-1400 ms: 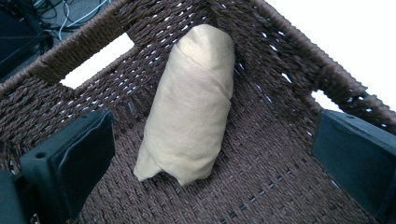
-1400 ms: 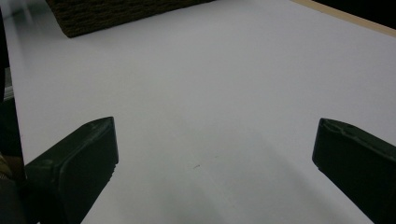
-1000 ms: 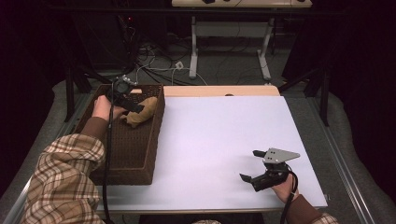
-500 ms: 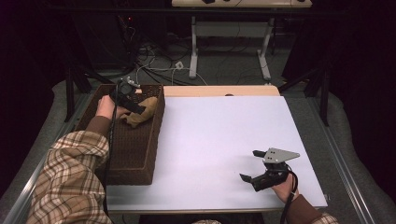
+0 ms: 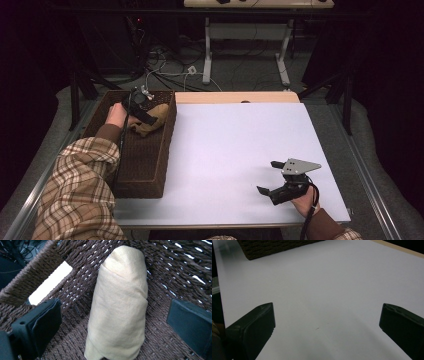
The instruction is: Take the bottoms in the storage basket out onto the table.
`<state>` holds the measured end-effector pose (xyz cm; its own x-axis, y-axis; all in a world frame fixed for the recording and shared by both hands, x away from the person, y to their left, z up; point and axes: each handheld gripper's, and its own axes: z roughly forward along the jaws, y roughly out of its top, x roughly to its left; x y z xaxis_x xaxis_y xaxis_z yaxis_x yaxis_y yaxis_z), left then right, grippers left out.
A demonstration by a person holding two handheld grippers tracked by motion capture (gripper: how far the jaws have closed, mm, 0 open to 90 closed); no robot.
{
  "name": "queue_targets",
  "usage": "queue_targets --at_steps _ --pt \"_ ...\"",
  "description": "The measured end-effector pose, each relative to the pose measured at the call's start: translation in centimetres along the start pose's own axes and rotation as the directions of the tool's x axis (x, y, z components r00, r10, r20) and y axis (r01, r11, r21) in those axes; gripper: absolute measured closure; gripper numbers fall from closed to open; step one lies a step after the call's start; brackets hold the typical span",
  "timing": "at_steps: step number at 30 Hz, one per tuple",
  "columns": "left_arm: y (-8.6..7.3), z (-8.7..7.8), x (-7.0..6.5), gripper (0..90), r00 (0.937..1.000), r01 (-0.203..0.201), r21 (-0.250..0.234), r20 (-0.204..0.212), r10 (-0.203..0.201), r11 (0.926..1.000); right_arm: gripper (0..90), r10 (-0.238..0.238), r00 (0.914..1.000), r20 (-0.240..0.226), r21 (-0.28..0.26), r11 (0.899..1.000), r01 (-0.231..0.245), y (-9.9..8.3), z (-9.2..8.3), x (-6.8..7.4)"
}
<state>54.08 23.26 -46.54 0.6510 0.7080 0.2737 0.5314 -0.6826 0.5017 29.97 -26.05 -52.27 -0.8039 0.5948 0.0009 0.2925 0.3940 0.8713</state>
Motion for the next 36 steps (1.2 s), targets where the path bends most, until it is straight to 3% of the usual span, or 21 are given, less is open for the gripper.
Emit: queue_targets --at_steps 17,27,33,36 --pt "0.1 2.3 -0.3 0.2 0.9985 -0.054 0.055 0.008 0.054 0.9970 0.0 0.001 1.0000 -0.006 0.003 1.000 -0.001 0.0 0.1 0.0" --pt "-0.4 4.0 -0.3 10.4 0.9978 -0.066 0.083 0.008 0.066 0.9944 0.0 0.005 1.0000 -0.008 0.004 1.000 -0.005 0.0 0.1 0.0" --pt "-0.5 4.8 -0.6 16.0 0.9960 -0.088 0.110 0.024 0.086 0.9901 0.0 0.005 0.9999 -0.012 0.007 1.000 -0.005 0.0 0.1 0.0" --pt "-0.5 5.3 -0.9 16.3 0.9952 -0.098 0.130 0.012 0.097 0.9866 0.0 0.005 0.9999 -0.011 0.004 1.000 -0.005 0.0 0.1 0.0"
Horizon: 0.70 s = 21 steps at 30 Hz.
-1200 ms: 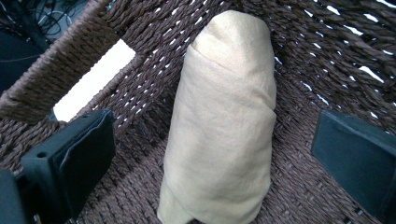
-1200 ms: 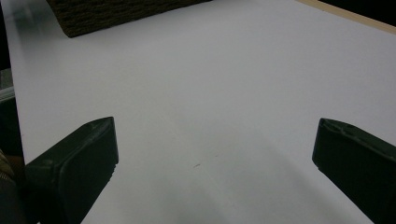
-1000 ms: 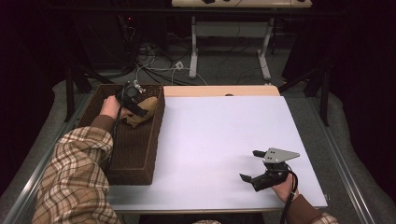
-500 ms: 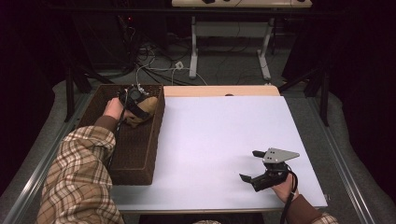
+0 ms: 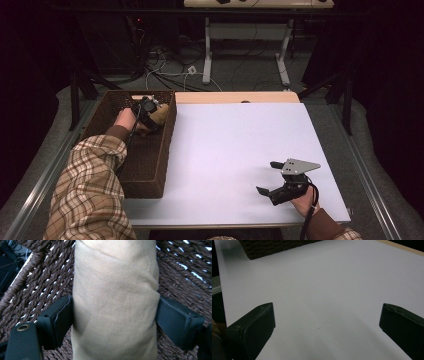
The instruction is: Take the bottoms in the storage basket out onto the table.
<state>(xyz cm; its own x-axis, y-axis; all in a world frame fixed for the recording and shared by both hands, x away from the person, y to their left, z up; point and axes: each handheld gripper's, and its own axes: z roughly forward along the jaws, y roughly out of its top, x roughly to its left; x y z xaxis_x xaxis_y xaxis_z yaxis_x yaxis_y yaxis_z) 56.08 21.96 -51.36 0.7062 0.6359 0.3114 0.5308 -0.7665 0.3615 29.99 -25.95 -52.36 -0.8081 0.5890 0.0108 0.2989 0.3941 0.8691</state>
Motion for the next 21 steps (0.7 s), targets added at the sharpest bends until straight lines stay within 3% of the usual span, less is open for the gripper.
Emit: queue_targets --at_steps 9,16,21 --pt "-0.02 0.84 -0.26 21.9 0.9997 -0.014 0.028 -0.022 0.014 0.9995 0.0 0.001 1.0000 0.000 0.002 1.000 -0.001 0.01 0.03 0.02" --pt "-0.14 0.72 0.11 37.9 0.9996 0.028 0.022 0.001 -0.028 0.9994 0.0 -0.002 1.0000 -0.002 0.001 1.000 0.002 0.03 0.05 0.05" --pt "-0.18 0.50 0.43 44.4 0.9991 0.042 0.015 0.011 -0.042 0.9990 0.0 -0.001 1.0000 -0.001 0.001 1.000 0.001 0.02 0.04 0.06"
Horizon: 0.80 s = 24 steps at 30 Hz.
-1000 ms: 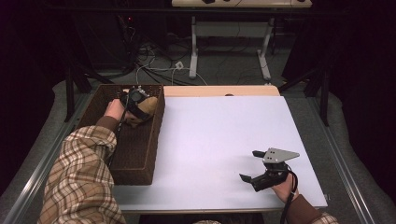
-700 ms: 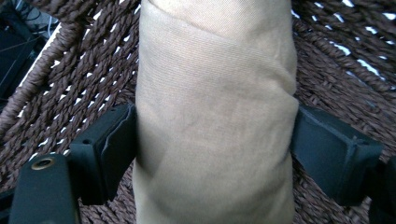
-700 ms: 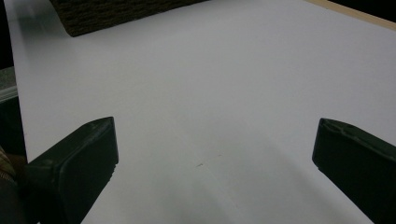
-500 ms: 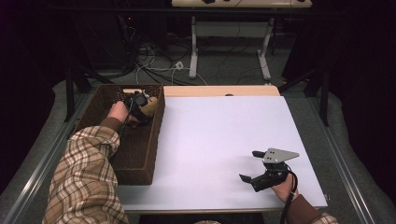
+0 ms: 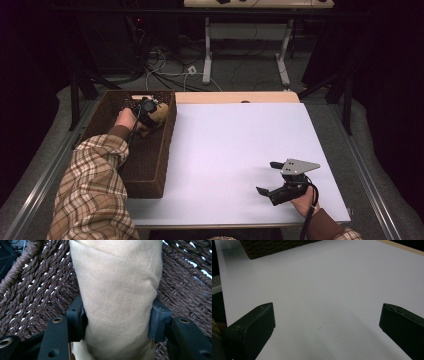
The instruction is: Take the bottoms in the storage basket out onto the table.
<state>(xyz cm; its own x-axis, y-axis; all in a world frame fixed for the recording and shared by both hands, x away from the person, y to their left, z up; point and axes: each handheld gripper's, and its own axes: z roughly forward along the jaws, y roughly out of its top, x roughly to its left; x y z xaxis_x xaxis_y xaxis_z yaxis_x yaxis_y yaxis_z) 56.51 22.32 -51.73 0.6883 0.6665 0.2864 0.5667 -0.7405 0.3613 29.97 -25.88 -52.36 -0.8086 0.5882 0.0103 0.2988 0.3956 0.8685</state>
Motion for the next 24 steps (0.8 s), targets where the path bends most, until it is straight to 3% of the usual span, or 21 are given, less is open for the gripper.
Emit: queue_targets --at_steps 12,24 --pt "-0.1 -0.9 0.5 46.9 0.9994 0.029 -0.013 0.018 -0.029 0.9995 0.0 -0.002 1.0000 0.000 0.001 1.000 0.002 0.0 -0.1 -0.1" --pt "-1.0 -3.5 0.6 46.7 0.9991 0.031 -0.057 0.029 -0.029 0.9979 0.0 -0.004 1.0000 0.002 0.000 1.000 0.004 0.0 -0.1 0.0"
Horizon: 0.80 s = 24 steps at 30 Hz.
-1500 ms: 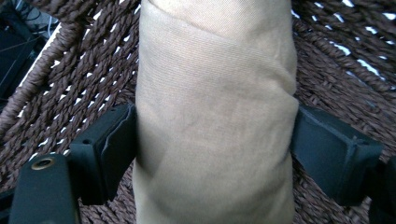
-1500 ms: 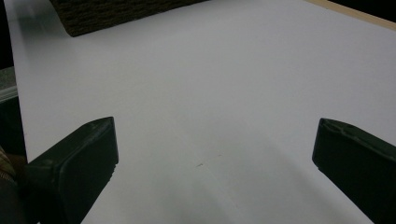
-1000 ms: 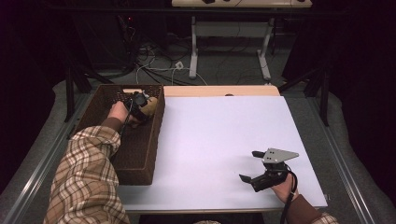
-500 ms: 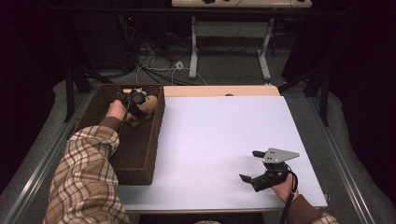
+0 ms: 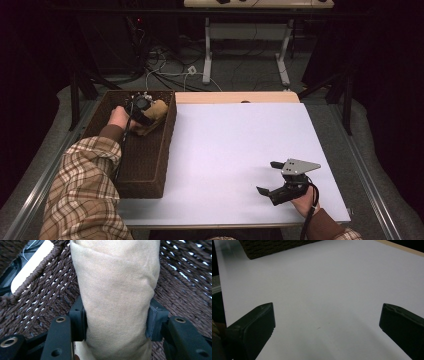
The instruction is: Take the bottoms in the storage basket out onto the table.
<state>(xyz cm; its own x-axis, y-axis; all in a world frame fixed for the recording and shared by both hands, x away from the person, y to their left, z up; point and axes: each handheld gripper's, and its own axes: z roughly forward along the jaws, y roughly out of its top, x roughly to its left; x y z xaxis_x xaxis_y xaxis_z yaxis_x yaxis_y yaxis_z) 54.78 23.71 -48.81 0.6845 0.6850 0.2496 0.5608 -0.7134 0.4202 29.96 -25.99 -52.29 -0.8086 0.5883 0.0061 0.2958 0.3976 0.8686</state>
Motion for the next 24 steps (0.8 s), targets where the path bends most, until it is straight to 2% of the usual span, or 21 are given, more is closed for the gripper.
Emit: queue_targets --at_steps 3,10,14,24 --pt "-0.3 -0.7 0.0 46.7 1.0000 0.007 -0.021 0.004 -0.006 0.9998 0.0 0.000 1.0000 0.002 0.000 1.000 0.000 0.0 0.0 0.0" --pt "-1.0 -1.8 -0.2 46.7 1.0000 0.005 -0.034 0.006 -0.004 0.9994 0.0 0.001 1.0000 0.002 0.001 1.000 -0.001 0.0 0.0 0.0" --pt "-1.3 -2.6 0.0 46.7 0.9998 0.019 -0.052 0.002 -0.018 0.9985 0.0 0.001 1.0000 0.000 0.001 1.000 -0.001 0.0 0.0 0.0" --pt "-1.3 -4.6 -0.3 46.6 1.0000 0.002 -0.081 0.005 -0.002 0.9967 0.0 0.001 1.0000 0.000 0.001 1.000 -0.001 0.0 0.0 0.0"
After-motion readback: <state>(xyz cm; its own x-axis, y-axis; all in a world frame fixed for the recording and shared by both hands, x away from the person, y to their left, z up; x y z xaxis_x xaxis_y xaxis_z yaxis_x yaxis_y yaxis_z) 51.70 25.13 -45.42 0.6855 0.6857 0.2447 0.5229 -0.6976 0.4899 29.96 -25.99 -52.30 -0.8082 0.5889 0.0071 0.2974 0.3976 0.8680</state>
